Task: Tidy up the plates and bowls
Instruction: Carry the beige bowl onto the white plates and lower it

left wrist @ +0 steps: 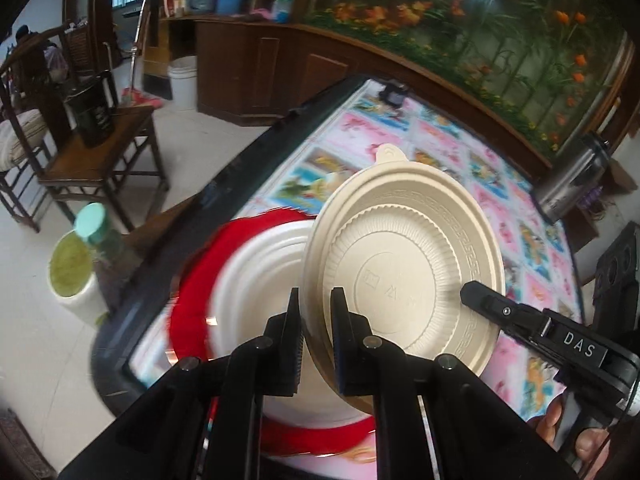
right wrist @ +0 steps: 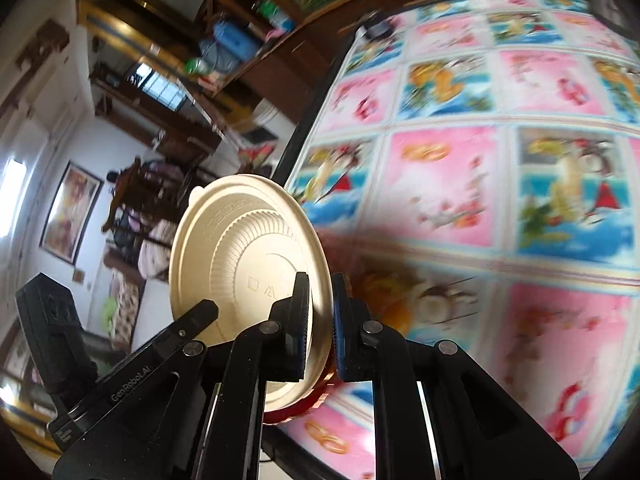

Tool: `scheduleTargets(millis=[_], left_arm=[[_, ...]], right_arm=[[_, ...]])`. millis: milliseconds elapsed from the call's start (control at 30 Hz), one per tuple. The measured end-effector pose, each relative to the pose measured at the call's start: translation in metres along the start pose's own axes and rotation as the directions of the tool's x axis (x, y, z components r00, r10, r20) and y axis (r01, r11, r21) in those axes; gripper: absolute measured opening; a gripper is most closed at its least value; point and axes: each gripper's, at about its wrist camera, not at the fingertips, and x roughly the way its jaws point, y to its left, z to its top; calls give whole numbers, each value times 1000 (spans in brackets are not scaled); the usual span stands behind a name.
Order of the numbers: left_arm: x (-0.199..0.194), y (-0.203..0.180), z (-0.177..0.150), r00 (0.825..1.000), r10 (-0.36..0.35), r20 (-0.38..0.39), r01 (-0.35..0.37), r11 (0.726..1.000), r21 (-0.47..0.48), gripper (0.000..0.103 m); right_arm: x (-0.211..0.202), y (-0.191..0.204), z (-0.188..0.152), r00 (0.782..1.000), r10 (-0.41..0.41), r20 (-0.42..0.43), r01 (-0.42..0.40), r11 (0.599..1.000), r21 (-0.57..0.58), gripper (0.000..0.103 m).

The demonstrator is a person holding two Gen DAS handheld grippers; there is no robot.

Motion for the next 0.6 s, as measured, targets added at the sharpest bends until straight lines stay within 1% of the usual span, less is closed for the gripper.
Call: scheduleTargets(millis=[100,233,367,400,467,500,533,567,600], left_arm=[[6,10,-4,1000,22,-20,-22,1000,2,12],[15,19,-8,998,20,-52,-20,1000,-9,14],[10,24,-12,999,16,-50,-16,1000,-7,14],[8,26,-12,999,25,-44,-26,1000,-7,14],[1,28,-12,998,66,-17,-66,998,-1,16],[-2,29,-13,997,72,-5,-72,997,4,21],[-6,30,-13,997,71,0,-71,997,10,31],[-7,32,-14,998,69,1,-69,998,8,37],[-9,34,-14,998,67,5,-67,998,2,45]], right_arm=[[17,9,-5,999,-27,-20,26,999,-24,11],[28,10,-8,999,-32,-43,31,999,-34,11],[36,20,-15,997,-71,-38,68,995,-75,11],[37,21,-15,997,-72,-41,69,994,-81,11],[39,22,-16,996,-70,-46,66,994,-85,11],[39,23,-16,997,-64,-50,60,995,-86,11],[40,23,-17,997,-58,-56,53,995,-87,11],[40,25,-17,997,-57,-57,51,995,-89,11],[40,25,-17,997,-58,-55,52,994,-91,11]])
